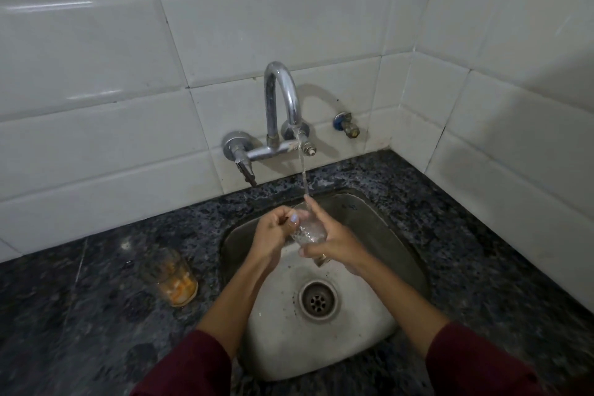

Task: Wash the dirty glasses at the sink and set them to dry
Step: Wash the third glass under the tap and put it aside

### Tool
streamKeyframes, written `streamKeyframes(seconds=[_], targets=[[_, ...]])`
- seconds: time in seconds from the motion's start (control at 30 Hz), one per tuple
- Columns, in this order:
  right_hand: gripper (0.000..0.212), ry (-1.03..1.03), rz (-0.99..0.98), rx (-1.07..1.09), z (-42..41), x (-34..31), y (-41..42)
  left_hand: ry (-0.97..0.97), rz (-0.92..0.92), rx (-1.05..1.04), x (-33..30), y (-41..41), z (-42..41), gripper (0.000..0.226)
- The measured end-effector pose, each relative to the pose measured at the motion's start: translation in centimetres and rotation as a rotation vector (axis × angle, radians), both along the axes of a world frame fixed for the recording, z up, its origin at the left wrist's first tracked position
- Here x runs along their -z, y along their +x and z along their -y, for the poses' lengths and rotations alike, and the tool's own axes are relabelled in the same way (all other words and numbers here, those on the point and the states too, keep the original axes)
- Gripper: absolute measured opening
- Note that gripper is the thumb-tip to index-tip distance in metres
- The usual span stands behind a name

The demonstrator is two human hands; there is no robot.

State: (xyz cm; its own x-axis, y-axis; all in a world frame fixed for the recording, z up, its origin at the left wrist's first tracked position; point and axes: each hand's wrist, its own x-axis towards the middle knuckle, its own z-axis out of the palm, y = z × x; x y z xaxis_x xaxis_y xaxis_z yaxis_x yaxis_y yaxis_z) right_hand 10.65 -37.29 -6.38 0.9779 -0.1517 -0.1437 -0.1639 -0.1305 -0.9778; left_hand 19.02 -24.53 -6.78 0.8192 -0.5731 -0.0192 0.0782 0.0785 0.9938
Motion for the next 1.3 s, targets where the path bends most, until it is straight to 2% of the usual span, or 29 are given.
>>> streamKeyframes(seconds=[0.07,0.1,0.17,0.2,0.23,0.27,0.33,0.37,0.4,0.43,0.47,0.53,0.6,0.67,0.73,0.83,0.97,1.03,1.13,1.2,1.3], targets=[[0.089,0.506,-0.051,-0.117,0.7,-0.1,-0.3,-0.093,-0.011,0.062,-0.2,0.1,-0.4,0.010],[0.085,0.636,-0.076,-0.175,1.0,-0.1,-0.4,-0.135,-0.027,0.084,-0.3,0.0,-0.6,0.010],[0.081,0.667,-0.130,-0.210,1.1,-0.9,-0.6,-0.175,-0.058,0.109,-0.2,0.2,-0.7,0.013],[0.082,0.562,-0.171,-0.174,1.1,-1.3,-0.4,-0.144,-0.056,0.107,0.0,0.4,-0.8,0.013],[0.087,0.372,-0.196,-0.120,0.9,-1.6,-0.3,-0.097,-0.037,0.110,0.3,0.6,-0.8,0.012],[0.093,0.086,-0.188,-0.075,0.6,-2.0,-0.2,-0.043,-0.018,0.119,0.4,0.8,-0.8,0.010],[0.103,-0.669,-0.124,-0.067,0.0,-2.0,0.2,0.065,0.017,0.135,0.2,1.0,-0.6,0.008],[0.105,-0.923,-0.079,-0.076,-0.3,-1.7,0.2,0.101,0.048,0.126,-0.1,1.0,-0.5,0.004],[0.106,-0.980,-0.038,-0.069,-0.6,-1.5,0.2,0.109,0.071,0.102,-0.4,0.9,-0.5,0.003],[0.108,-0.902,-0.025,-0.065,-0.8,-1.5,0.3,0.086,0.075,0.078,-0.6,1.0,-0.6,0.005],[0.110,-0.674,-0.029,-0.056,-0.7,-1.4,0.5,0.045,0.060,0.064,-0.8,1.0,-0.7,0.006],[0.105,-0.039,-0.078,-0.076,-0.2,-1.5,0.8,-0.054,0.018,0.062,-1.1,1.2,-1.3,0.011],[0.082,0.439,-0.119,-0.173,0.6,-1.4,1.0,-0.143,-0.022,0.070,-1.4,1.2,-1.7,0.012],[0.066,0.655,-0.141,-0.238,0.9,-0.9,1.4,-0.195,-0.049,0.065,-1.9,1.0,-1.7,0.009],[0.062,0.753,-0.153,-0.217,0.8,-0.2,1.6,-0.161,-0.010,0.044,-2.3,1.0,-1.6,0.016],[0.065,0.768,-0.080,-0.083,0.3,1.1,1.9,-0.032,0.050,0.021,-2.9,1.2,-1.5,0.045],[0.080,0.540,0.030,0.091,-1.4,2.0,1.9,-0.008,-0.085,0.042,-2.6,1.4,-2.0,0.076],[0.081,0.428,0.060,0.116,-2.1,1.9,1.9,-0.090,-0.166,0.029,-2.1,1.7,-2.4,0.079],[0.077,0.230,0.064,0.111,-2.0,1.1,2.0,-0.236,-0.303,-0.108,-1.9,2.8,-3.0,0.056],[0.077,0.076,0.062,0.127,-1.3,0.4,2.0,-0.100,-0.244,-0.249,-2.3,3.5,-3.0,0.046],[0.077,-0.192,0.034,0.150,0.3,-0.9,1.6,0.291,0.075,-0.396,-3.4,4.9,-2.2,0.054]])
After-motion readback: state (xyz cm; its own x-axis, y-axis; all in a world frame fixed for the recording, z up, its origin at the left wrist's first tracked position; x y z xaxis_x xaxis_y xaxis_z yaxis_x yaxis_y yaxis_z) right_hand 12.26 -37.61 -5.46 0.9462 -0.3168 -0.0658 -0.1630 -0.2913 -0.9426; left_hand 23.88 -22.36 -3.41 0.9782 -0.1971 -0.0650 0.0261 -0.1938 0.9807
